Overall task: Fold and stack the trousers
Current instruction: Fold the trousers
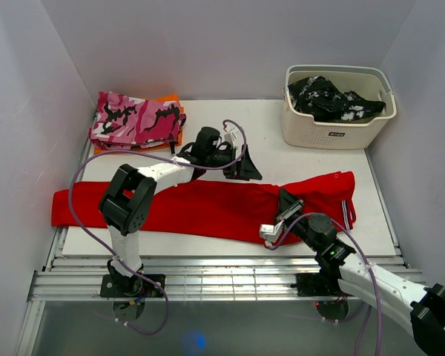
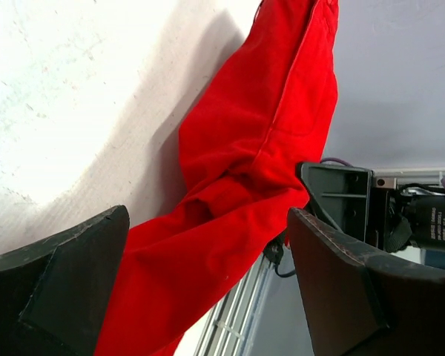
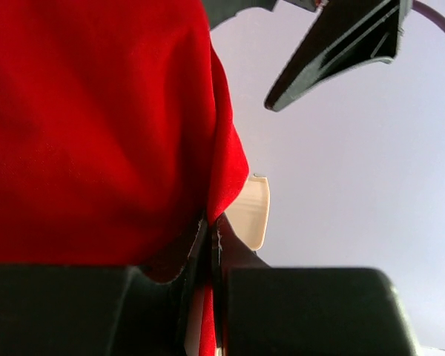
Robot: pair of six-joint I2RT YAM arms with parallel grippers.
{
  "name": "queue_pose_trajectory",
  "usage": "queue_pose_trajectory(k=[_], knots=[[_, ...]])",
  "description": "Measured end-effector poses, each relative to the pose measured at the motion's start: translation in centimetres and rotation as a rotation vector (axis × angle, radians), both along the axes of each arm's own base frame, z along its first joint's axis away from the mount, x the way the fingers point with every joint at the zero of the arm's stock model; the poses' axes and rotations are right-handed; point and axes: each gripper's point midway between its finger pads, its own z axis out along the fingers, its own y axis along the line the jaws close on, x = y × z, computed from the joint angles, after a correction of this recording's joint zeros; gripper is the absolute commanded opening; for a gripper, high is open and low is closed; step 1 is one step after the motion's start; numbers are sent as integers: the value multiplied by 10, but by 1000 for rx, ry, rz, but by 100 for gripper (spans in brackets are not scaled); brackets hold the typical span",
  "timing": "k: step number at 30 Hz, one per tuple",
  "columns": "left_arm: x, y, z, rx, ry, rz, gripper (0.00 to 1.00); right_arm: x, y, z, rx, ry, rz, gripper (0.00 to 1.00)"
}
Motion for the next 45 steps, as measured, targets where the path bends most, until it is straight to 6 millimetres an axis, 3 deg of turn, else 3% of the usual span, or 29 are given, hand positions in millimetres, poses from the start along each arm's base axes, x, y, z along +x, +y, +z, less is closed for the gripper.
queue_pose_trajectory(k=[3,7,11,14,18,21,27,30,33,41,45], knots=[[6,-2,4,6,-35,10,98,0,0,-4,-14,11,0,8],[3,-4,14,-4,-57,-34,84,1,-1,-11,-30,28,-8,8],[-16,-3,12,2,-22,-115,76,4,-3,-20,-54,50,-29,8],[-33,-5,8,16,17,-166,75,5,-4,-21,-59,52,-33,8],[-45,-9,3,38,36,-188,82,5,-4,-19,-57,46,-32,8],[-42,-11,2,51,21,-173,83,4,-4,-15,-50,34,-28,8],[-17,-17,11,82,-110,-111,80,0,-5,-7,-37,15,-16,8],[0,-19,15,107,-228,-81,87,-2,-4,-7,-38,16,-8,8],[5,-19,14,112,-326,-108,97,-2,-4,-10,-47,21,-5,8],[-16,-23,21,5,-573,-399,98,-2,-3,-15,-63,35,-4,8],[-26,-23,2,-35,-642,-540,98,-2,-3,-16,-65,35,-4,8]])
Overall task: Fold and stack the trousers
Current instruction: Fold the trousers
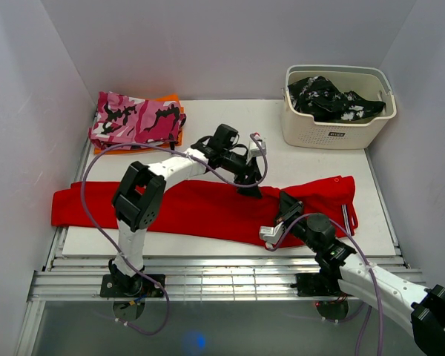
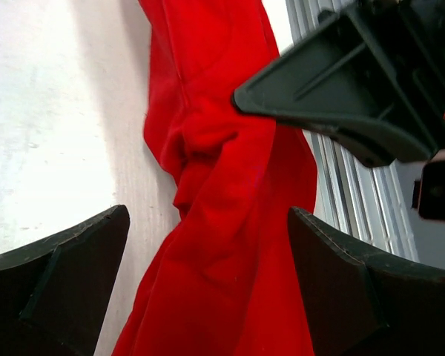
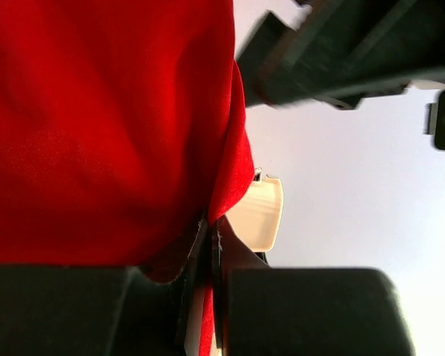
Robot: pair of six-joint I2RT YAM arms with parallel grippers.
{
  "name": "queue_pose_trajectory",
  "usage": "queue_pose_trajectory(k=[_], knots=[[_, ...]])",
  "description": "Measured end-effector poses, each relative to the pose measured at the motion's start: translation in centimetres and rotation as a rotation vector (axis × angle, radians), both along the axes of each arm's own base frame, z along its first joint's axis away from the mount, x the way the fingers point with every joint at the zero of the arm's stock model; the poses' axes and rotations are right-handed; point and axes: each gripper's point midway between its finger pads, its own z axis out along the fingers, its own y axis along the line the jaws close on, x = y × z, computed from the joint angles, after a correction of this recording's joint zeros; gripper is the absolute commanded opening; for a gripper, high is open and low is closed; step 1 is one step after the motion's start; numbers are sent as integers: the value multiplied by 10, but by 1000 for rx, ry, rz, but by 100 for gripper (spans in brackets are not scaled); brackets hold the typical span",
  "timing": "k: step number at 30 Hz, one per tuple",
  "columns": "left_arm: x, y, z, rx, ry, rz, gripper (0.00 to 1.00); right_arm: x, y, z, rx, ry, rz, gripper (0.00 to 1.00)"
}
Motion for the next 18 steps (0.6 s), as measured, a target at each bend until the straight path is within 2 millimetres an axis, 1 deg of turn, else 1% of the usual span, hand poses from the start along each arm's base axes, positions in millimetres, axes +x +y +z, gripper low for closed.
queue_pose_trajectory(k=[3,6,7,8,9,10,11,12,14,15,16,17,18], knots=[[-8,1,-21,11,5,-68,98,0,0,0,0,-1,0,8],[-12,-3,-40,27,-1,-97,98,0,0,1,1,-2,1,8],[-13,-6,-46,32,-6,-103,94,0,0,1,2,-4,1,8],[-14,-9,-52,42,-13,-102,87,0,0,2,3,-5,1,11],[-15,-11,-55,46,-19,-104,78,0,0,2,4,-5,0,23],[-16,-15,-57,51,-29,-103,70,0,0,3,5,-8,1,29],[-17,-17,-58,57,-41,-101,49,0,0,4,7,-11,1,42],[-16,-19,-58,59,-53,-97,41,0,0,4,10,-11,0,61],[-12,-24,-59,62,-96,-88,26,0,-3,1,15,6,-18,77],[-11,-25,-61,70,-111,-79,25,1,-7,-4,9,29,-34,88],[-9,-25,-63,73,-130,-74,24,1,-11,-12,3,62,-51,93],[-6,-25,-66,78,-145,-65,22,1,-18,-23,-14,101,-74,100],[-4,-24,-69,82,-162,-55,19,2,-27,-33,-26,147,-105,90]])
